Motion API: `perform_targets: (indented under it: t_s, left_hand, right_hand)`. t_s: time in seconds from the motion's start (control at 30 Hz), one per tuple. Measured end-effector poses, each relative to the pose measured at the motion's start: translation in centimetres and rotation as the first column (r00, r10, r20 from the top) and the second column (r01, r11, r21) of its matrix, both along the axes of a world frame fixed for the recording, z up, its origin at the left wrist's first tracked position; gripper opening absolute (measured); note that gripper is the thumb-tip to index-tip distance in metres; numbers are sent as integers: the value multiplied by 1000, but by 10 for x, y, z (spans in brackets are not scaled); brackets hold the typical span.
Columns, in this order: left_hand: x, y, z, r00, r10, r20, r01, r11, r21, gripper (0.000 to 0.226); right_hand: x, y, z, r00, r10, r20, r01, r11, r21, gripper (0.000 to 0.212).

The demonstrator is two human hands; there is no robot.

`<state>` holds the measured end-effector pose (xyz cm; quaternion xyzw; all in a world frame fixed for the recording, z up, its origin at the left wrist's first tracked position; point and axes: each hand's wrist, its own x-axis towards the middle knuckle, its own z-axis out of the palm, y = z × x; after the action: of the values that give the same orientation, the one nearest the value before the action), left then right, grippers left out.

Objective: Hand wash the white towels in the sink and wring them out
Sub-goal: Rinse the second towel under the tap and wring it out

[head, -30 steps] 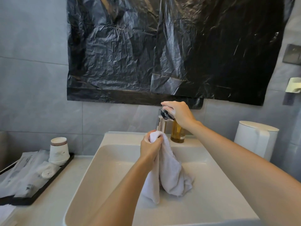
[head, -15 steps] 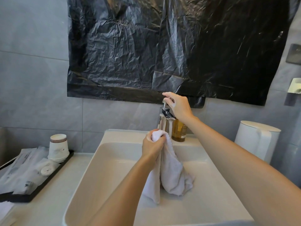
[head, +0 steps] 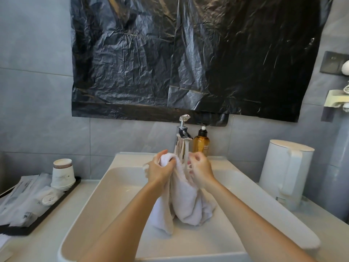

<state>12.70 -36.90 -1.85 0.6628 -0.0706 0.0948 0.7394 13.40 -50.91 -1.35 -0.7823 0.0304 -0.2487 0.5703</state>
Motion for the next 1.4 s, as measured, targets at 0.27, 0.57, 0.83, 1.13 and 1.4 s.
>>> perform_targets:
  t_s: [0.27,0.57,0.83,1.13,1.4]
  left_hand:
    - [4,5,0,981,171,88,-170,985,-11,27]
    - [14,5,36,990,-128,-64,134,986,102,34]
    - [14,6,29,962,-271,-14,205,691,693,37]
    - [13,3,6,828,-473,-300,559,660,502,37]
    - [13,-9,18,818,-518,-252,575,711,406,53]
  right_hand:
    - [-17,-10,8,895,327,-305,-384,911,-150,23]
    - [-10,-8,8,930,270,-250,-314,936,-156,26]
    - [-17,-28,37,912,-155,380,180,983,-32,17]
    - [-13,-33,35,905,-146,399,144,989,34,15]
    - [-14,-35,35,877,-203,435,199,978,55,16]
